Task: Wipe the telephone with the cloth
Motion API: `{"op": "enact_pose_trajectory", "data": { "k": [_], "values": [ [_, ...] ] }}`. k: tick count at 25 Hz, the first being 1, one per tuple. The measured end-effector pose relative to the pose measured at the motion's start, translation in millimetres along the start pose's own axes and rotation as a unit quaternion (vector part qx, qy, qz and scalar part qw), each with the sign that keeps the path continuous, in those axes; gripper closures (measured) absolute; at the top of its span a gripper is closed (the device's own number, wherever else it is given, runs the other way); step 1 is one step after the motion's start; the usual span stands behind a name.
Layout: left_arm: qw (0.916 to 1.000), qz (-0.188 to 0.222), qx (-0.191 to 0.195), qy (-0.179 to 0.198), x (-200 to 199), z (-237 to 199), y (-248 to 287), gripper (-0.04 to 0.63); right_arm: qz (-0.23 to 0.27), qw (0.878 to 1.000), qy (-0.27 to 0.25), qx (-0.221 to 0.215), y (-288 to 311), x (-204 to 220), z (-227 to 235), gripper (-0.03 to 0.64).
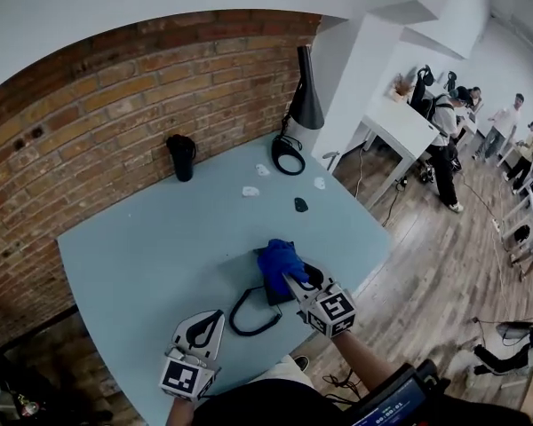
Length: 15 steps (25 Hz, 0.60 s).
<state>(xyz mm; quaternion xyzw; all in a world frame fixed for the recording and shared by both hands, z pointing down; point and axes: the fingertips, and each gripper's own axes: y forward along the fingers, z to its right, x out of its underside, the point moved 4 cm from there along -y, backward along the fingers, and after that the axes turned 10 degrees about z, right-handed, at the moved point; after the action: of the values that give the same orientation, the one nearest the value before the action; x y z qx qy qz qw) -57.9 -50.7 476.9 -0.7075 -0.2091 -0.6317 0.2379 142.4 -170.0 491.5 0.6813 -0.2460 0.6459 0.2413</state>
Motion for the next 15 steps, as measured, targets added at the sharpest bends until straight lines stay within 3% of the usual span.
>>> {"op": "enact_pose_trajectory", "data": {
  "k": [6,15],
  "values": [
    [0.9994,-0.023,-0.025,-0.007,5,-12,-9,0.581,-0.031,0.999,0.016,0.018,27,33,19,0.457],
    [0.9981,-0.02,-0.056,-0.015,11,-30,-16,0.581,-0.081,0.997,-0.007,0.009,56,66,38,0.458]
  ]
}}
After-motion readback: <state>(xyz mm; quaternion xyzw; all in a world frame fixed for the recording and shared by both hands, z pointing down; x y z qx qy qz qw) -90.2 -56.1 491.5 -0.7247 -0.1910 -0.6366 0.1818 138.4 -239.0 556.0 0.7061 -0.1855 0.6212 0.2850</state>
